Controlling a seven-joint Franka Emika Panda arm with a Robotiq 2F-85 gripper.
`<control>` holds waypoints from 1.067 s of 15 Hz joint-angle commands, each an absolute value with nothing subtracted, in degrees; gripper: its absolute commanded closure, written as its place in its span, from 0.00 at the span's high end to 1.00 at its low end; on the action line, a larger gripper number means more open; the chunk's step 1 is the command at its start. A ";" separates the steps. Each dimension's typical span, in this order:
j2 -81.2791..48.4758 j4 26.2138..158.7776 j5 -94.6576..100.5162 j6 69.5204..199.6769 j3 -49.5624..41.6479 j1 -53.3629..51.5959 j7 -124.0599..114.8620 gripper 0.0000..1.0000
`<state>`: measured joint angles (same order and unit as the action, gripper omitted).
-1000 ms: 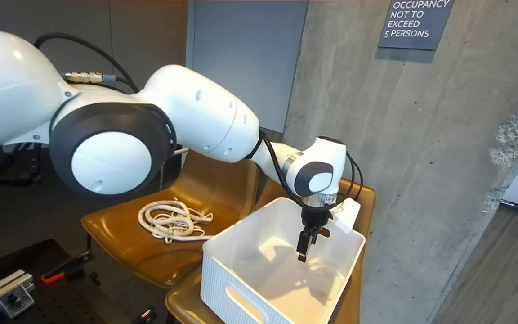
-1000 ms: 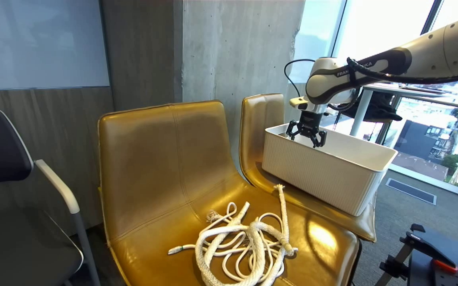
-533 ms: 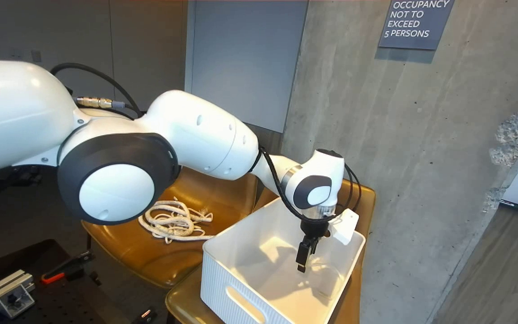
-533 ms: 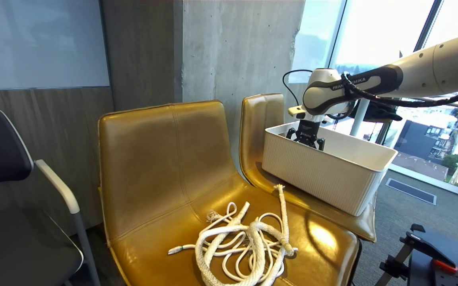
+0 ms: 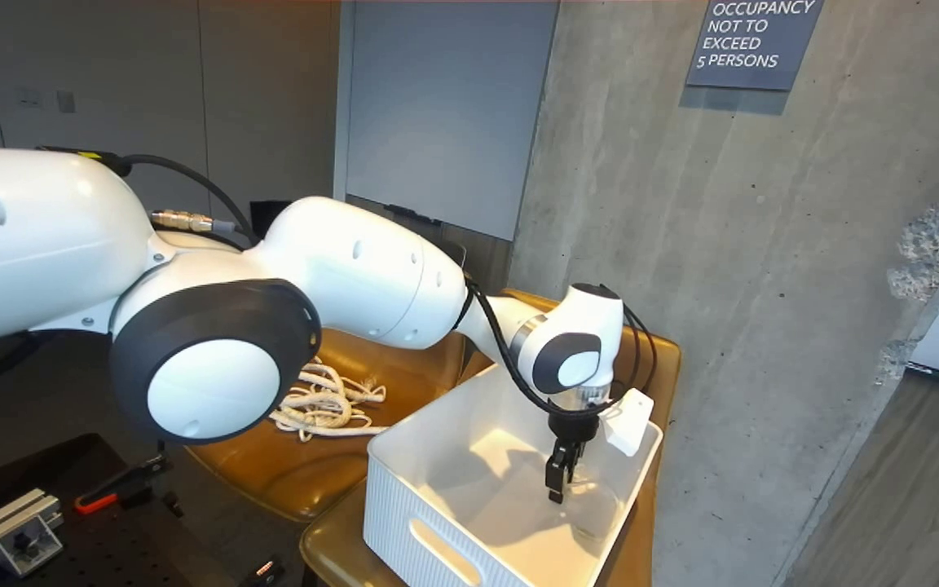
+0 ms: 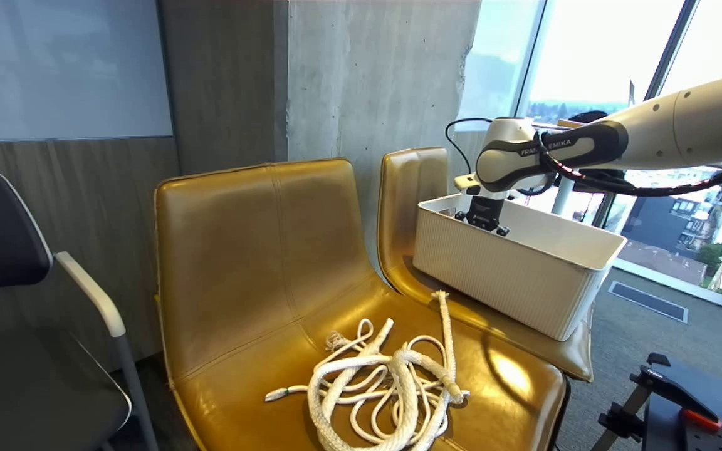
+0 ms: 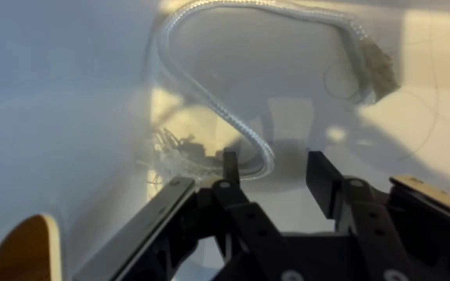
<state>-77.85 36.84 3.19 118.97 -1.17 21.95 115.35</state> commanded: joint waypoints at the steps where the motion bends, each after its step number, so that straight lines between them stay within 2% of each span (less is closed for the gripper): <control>1: -80.42 32.98 4.03 117.89 -2.17 22.14 116.20 0.20; 3: -80.38 32.79 3.89 117.77 -2.37 22.14 116.06 0.04; 4: -80.30 32.84 3.80 117.79 -2.40 22.12 116.00 0.01; 16: -72.60 34.79 3.69 112.04 -2.18 21.29 116.50 0.01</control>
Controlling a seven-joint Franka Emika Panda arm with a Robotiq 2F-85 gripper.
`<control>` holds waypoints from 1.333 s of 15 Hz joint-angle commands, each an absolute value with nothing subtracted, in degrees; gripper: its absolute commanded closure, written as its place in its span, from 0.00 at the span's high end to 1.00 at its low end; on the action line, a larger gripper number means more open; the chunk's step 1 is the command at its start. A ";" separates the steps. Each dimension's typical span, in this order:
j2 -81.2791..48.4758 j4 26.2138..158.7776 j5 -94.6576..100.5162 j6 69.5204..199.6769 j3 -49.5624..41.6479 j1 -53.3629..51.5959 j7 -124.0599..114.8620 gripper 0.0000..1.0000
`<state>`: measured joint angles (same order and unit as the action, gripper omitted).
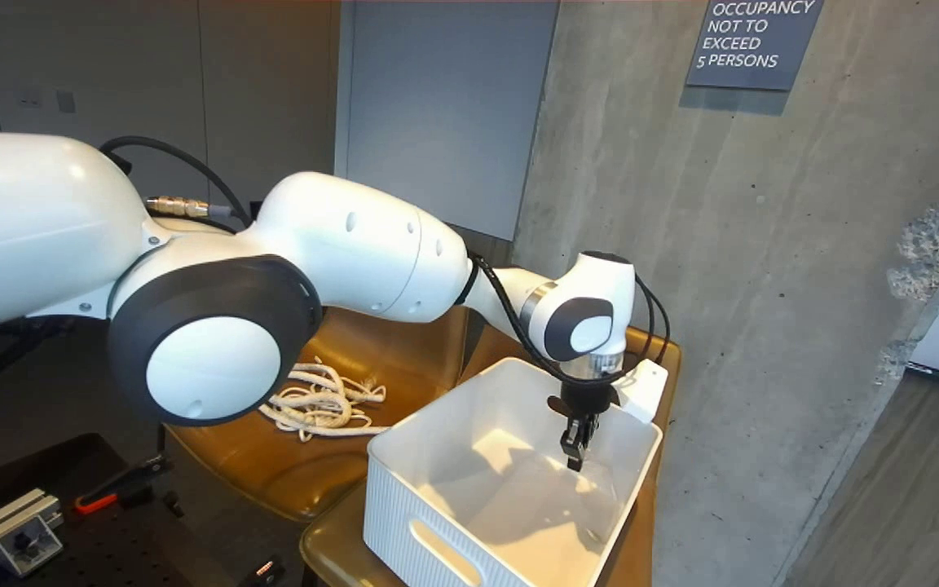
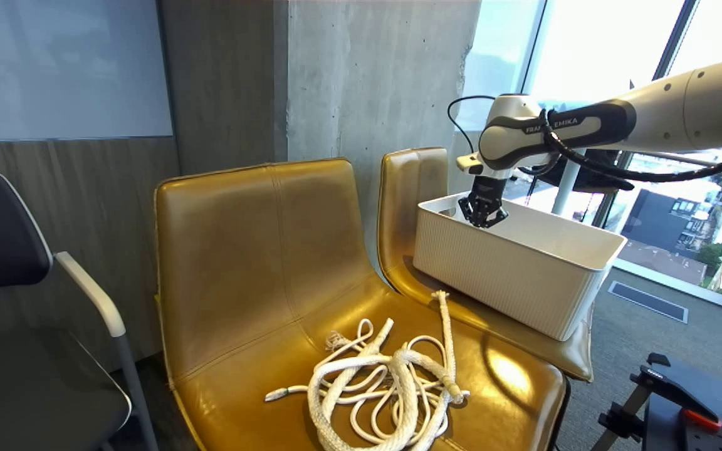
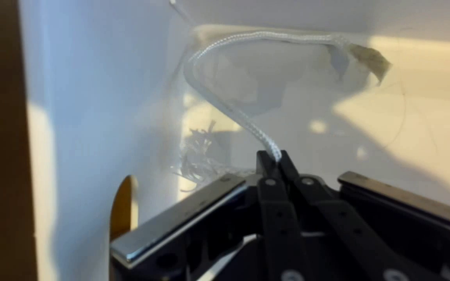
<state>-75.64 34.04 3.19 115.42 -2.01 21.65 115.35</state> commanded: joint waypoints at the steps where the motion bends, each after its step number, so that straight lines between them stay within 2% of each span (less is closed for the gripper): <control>1: -71.86 34.96 3.78 111.34 -2.27 21.15 116.46 0.01; 10: -65.56 38.17 4.90 110.89 -2.89 19.30 115.38 0.01; 20: -52.67 51.35 9.90 115.42 -4.80 7.14 100.80 0.01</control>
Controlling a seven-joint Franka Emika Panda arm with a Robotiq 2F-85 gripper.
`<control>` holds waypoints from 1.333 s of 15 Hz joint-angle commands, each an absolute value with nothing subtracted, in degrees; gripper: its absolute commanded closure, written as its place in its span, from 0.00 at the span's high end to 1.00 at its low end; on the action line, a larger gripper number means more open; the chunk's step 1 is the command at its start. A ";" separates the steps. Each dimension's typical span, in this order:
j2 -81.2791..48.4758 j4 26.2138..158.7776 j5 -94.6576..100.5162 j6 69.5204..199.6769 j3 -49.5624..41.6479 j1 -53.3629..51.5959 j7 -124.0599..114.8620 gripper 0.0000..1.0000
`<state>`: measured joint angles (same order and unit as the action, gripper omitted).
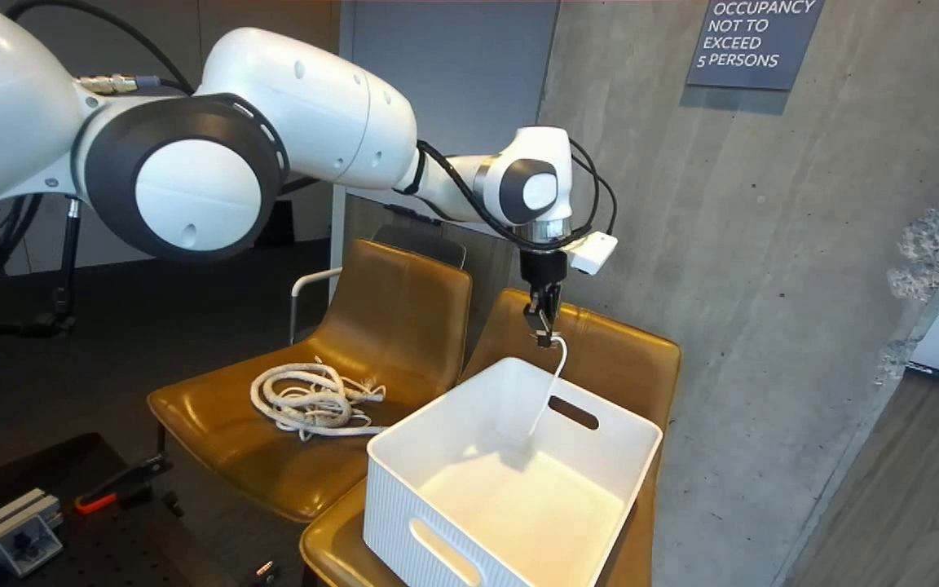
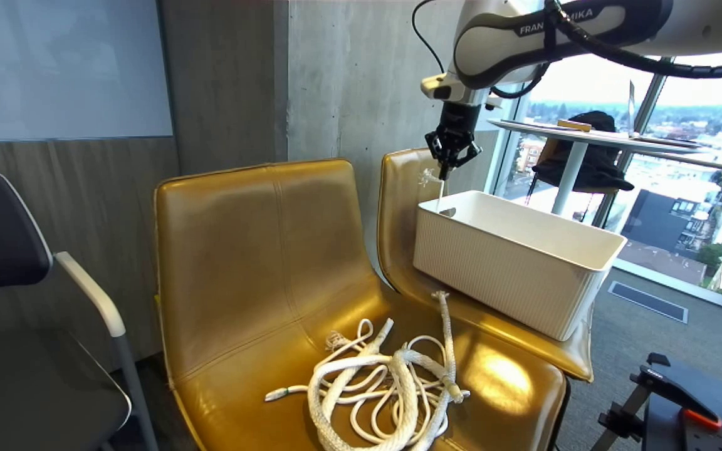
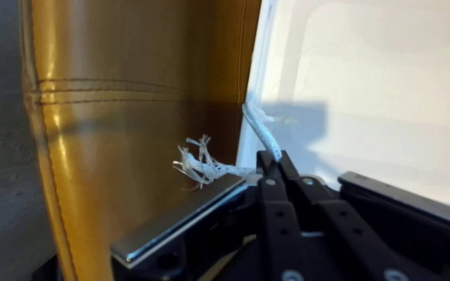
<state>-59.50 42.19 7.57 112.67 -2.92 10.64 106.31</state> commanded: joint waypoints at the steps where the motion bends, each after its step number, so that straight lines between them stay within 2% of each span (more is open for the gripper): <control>1: -50.59 53.95 10.57 115.17 -4.95 5.95 98.79 0.01; 7: -38.95 69.70 10.78 109.96 -4.05 0.22 89.47 0.01; 20: -11.09 106.34 8.28 110.69 8.97 -4.96 83.22 0.01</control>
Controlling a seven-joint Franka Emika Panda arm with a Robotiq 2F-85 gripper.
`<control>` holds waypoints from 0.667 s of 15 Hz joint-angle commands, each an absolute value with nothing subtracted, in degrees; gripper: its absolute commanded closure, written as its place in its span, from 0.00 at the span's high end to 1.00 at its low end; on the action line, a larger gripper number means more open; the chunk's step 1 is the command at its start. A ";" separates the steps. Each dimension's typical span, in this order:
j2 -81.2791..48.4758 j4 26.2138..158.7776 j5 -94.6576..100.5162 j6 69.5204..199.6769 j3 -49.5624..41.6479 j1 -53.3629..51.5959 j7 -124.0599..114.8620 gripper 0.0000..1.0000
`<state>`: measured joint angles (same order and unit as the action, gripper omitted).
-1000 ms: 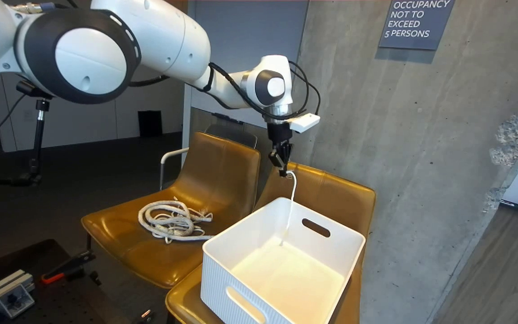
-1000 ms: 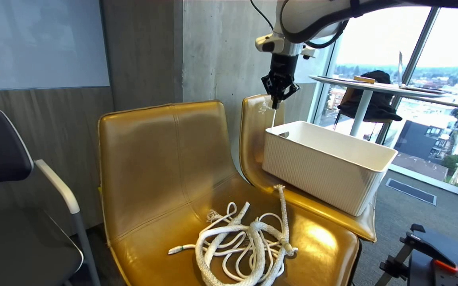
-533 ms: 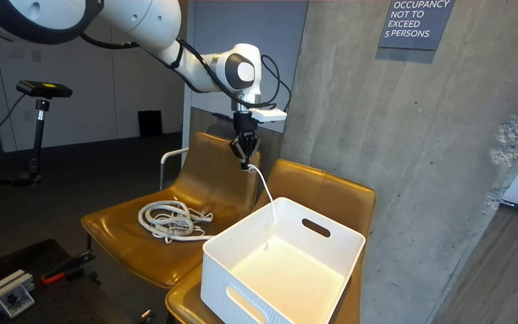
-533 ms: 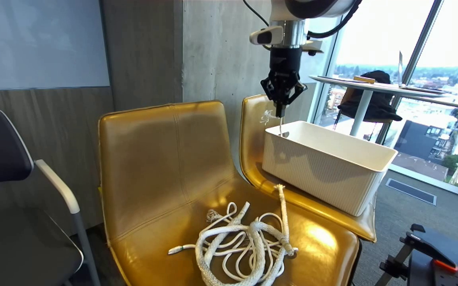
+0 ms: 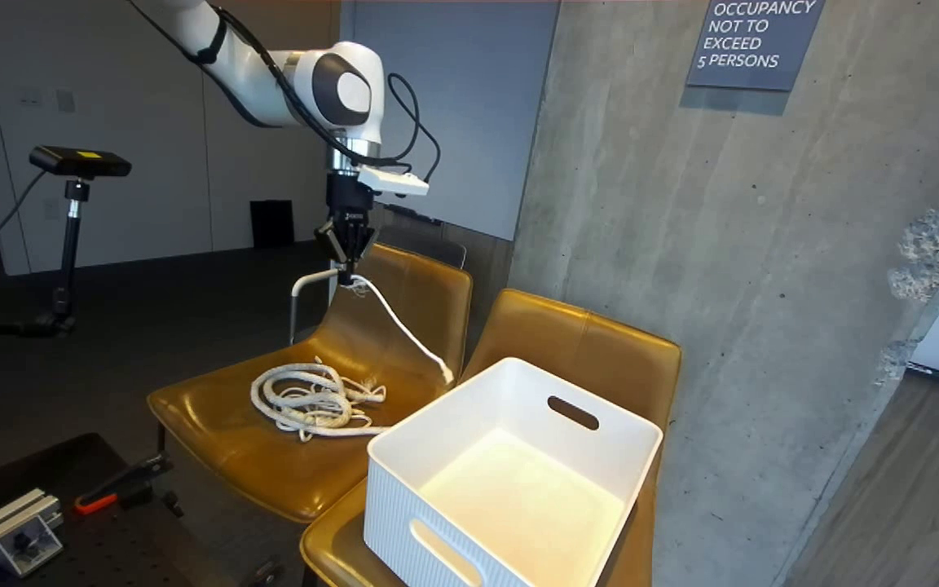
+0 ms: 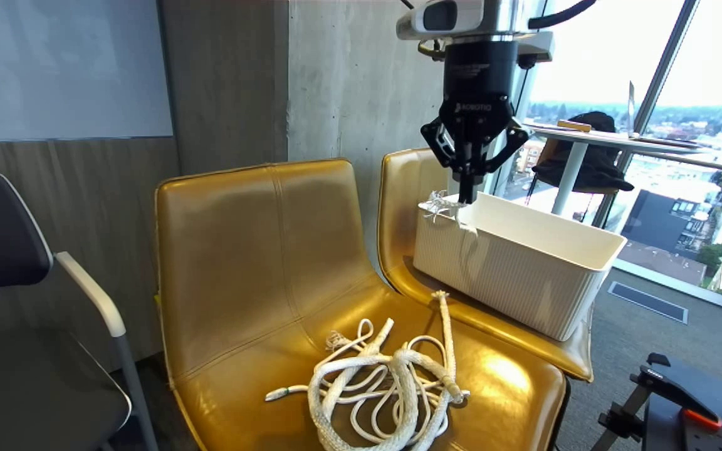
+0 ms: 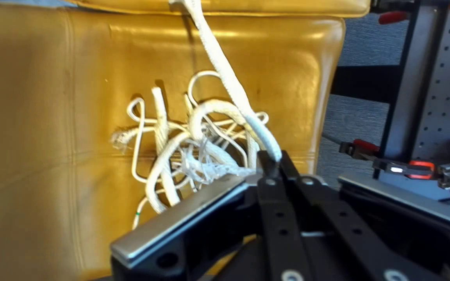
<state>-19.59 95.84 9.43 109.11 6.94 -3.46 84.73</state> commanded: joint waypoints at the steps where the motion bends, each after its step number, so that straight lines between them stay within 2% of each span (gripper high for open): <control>1: -9.41 108.70 7.84 110.56 9.94 -6.00 82.43 0.01; 5: -2.94 117.80 4.80 111.42 14.16 -10.98 76.47 0.01; 10: -6.98 117.87 4.83 119.45 15.59 -13.69 73.43 0.01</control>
